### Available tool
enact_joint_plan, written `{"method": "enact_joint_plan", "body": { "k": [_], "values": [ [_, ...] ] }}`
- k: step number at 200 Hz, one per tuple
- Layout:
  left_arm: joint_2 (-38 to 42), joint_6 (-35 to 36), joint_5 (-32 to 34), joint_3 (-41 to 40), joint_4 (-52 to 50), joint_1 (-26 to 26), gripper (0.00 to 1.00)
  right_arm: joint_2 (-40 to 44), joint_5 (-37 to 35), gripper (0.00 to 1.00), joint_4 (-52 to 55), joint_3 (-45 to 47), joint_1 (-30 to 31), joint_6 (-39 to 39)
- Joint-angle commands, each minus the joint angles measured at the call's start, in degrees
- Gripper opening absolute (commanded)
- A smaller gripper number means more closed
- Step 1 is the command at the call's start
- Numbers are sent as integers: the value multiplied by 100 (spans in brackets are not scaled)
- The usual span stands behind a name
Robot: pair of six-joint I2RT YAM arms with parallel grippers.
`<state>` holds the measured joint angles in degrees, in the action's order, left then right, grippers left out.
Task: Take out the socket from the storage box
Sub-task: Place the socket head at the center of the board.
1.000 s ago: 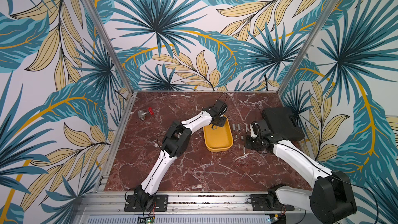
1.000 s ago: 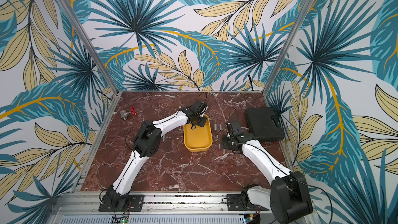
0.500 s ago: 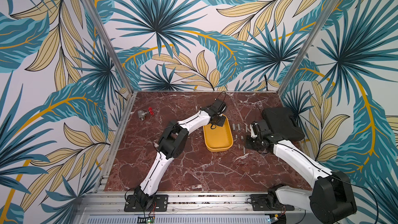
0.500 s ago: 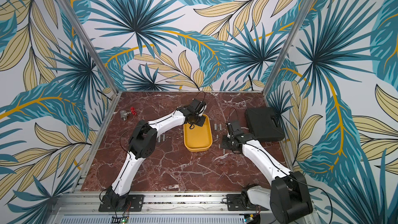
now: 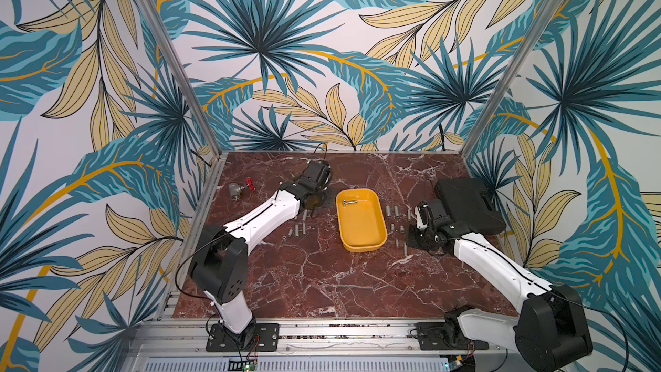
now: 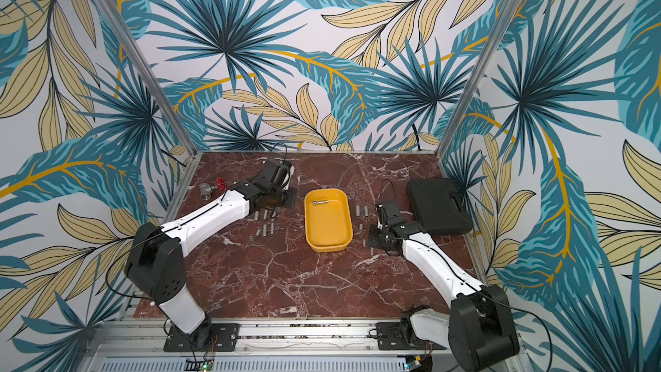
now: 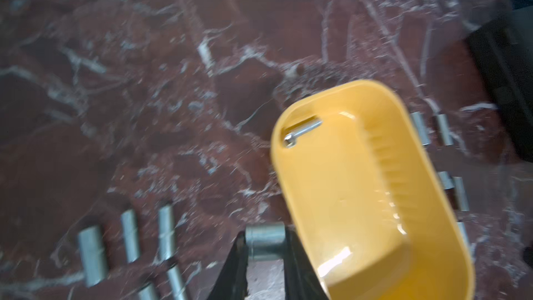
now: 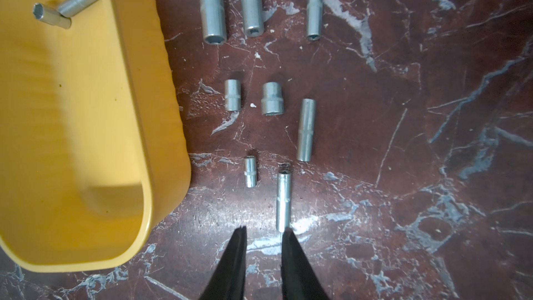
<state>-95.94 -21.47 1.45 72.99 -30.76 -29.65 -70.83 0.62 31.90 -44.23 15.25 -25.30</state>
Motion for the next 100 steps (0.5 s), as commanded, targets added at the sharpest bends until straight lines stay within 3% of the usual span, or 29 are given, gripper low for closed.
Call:
{"method": "enact_joint_plan", "body": {
  "k": [1, 52, 100],
  "values": [
    [418, -344, 110, -800, -136, 41, 22, -58, 104, 24, -42, 90, -27, -88],
    [1053, -1277, 13, -2460, 457, 82, 22, -153, 201, 24, -129, 74, -22, -124],
    [1012, -1313, 145, -2770, 245, 130, 23, -226, 231, 24, -162, 85, -26, -107]
  ]
}}
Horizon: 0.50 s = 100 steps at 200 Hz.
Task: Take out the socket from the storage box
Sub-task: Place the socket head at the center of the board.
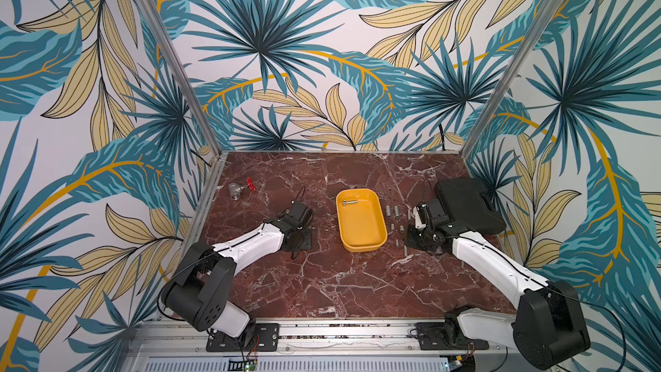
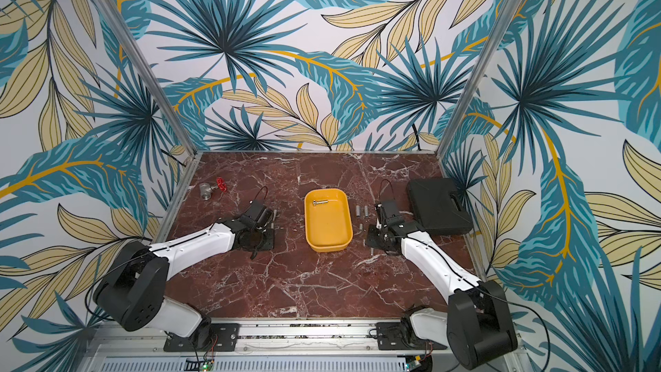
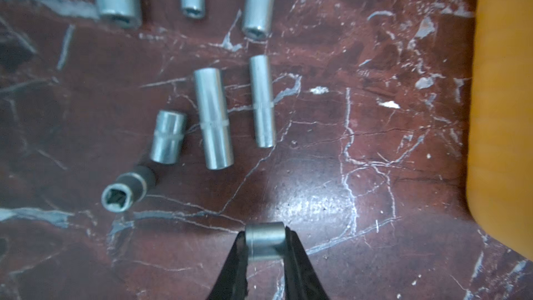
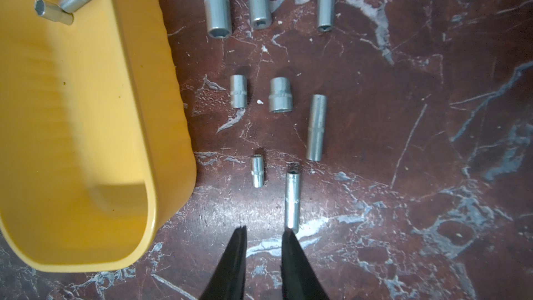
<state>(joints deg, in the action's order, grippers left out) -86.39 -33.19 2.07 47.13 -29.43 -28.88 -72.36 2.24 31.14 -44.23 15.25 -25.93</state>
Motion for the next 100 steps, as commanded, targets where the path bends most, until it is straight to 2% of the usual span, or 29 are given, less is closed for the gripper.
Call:
{"method": "enact_joint_plan", "body": {
  "k": [1, 84, 100],
  "values": [
    [54, -142, 83, -190, 112, 60, 23, -71, 68, 24, -88, 88, -24, -48],
    [-320, -170, 81, -240, 306, 279, 26, -68, 48, 24, -81, 126, -24, -29],
    [-334, -170, 83, -222, 276, 295, 29, -63, 64, 24, -81, 132, -27, -33]
  ]
}}
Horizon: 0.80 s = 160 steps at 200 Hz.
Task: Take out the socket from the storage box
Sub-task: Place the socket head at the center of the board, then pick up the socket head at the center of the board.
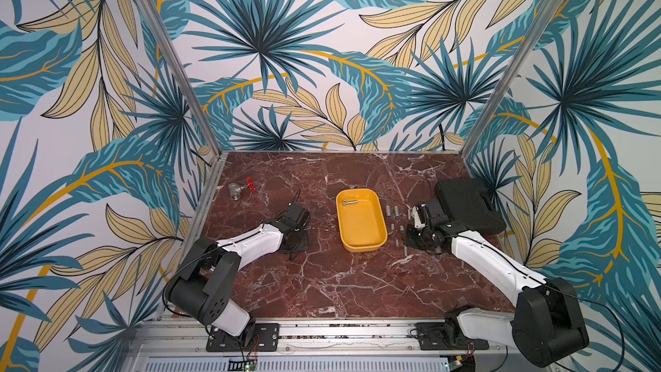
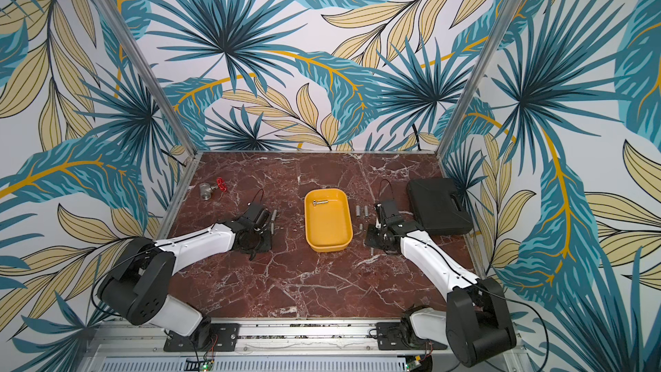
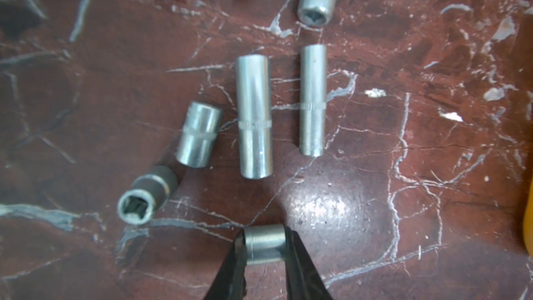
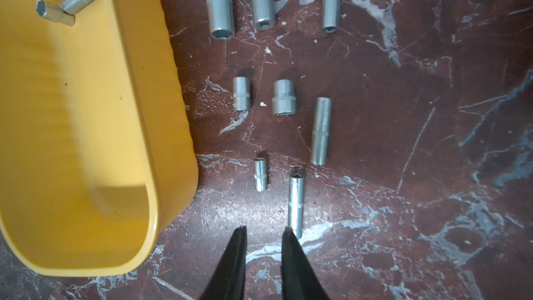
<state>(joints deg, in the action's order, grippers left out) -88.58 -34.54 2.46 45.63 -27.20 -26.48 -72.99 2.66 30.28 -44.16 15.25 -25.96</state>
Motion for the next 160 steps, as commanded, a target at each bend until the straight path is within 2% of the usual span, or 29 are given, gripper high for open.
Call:
{"method": "enact_joint_plan", "body": {
  "k": [1, 56, 80, 160],
  "values": [
    [-116, -30, 44, -71, 51, 50, 29, -2, 19, 24, 4, 122, -24, -32],
    [-50, 0, 273, -19, -75, 70, 36, 26, 25, 24, 11, 118, -22, -32],
    [-20, 4, 273, 7, -116, 70, 41, 40, 24, 24, 30, 101, -26, -23],
    [200, 5, 131, 56, -187, 59, 40, 31, 46, 25, 57, 39, -25, -7]
  ]
}}
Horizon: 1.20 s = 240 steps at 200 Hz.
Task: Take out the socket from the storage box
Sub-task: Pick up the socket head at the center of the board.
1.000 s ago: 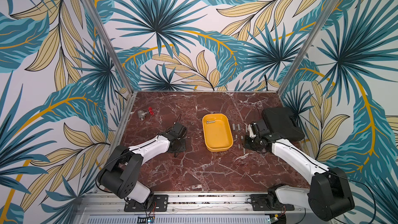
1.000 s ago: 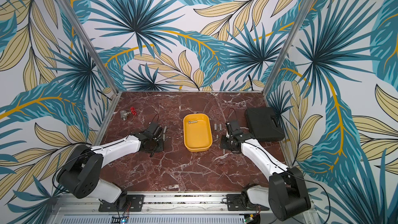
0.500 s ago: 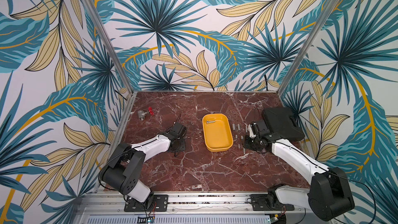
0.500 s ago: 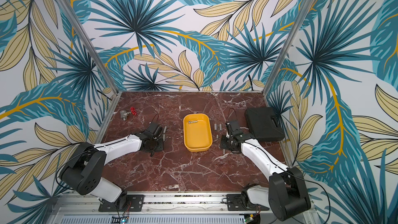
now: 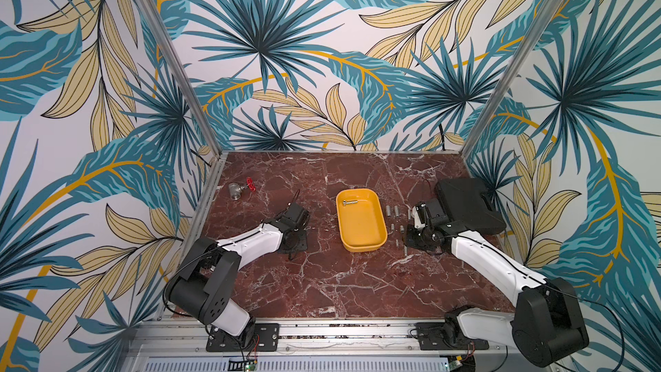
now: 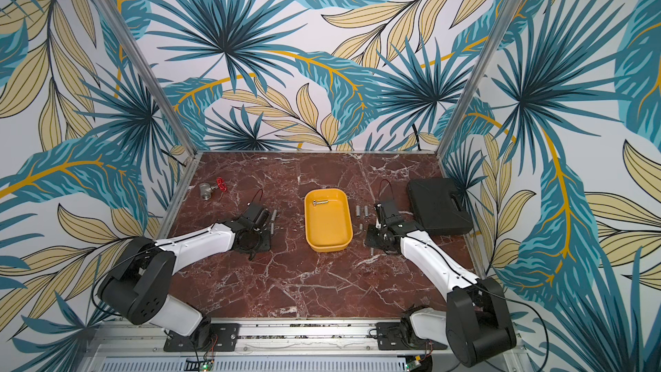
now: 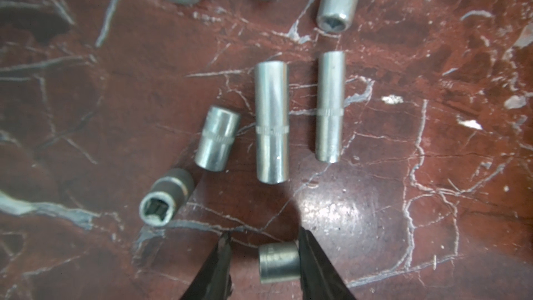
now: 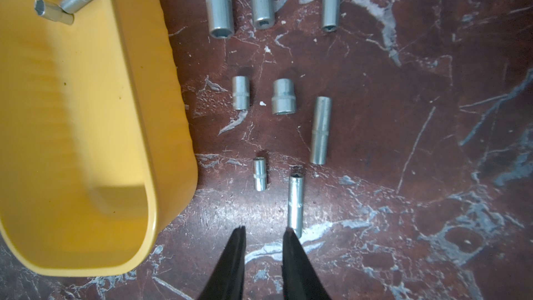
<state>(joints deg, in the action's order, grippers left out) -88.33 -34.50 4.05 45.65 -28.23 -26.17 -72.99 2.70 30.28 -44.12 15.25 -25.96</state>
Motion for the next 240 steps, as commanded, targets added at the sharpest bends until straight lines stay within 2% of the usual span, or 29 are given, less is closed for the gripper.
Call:
{"method": "enact_joint_plan", "body": {
  "k": [1, 44, 89, 146, 212, 240],
  "values": [
    [181, 3, -32, 52, -85, 26, 39, 31, 40, 25, 57, 35, -23, -6],
    [187, -74, -36, -140, -42, -104, 31, 22, 51, 25, 56, 35, -22, -24],
    [166, -9, 18, -139, -186, -150, 27, 4, 81, 25, 48, 44, -22, -24],
    [254, 464, 627, 460, -836, -144, 26, 0, 107, 25, 13, 52, -22, -28],
    [10, 787, 714, 977, -953, -123, 26, 13, 111, 25, 13, 72, -23, -13],
    [-165, 1042, 647, 1379, -972, 99, 26, -4, 134, 25, -14, 79, -29, -23]
  ]
}}
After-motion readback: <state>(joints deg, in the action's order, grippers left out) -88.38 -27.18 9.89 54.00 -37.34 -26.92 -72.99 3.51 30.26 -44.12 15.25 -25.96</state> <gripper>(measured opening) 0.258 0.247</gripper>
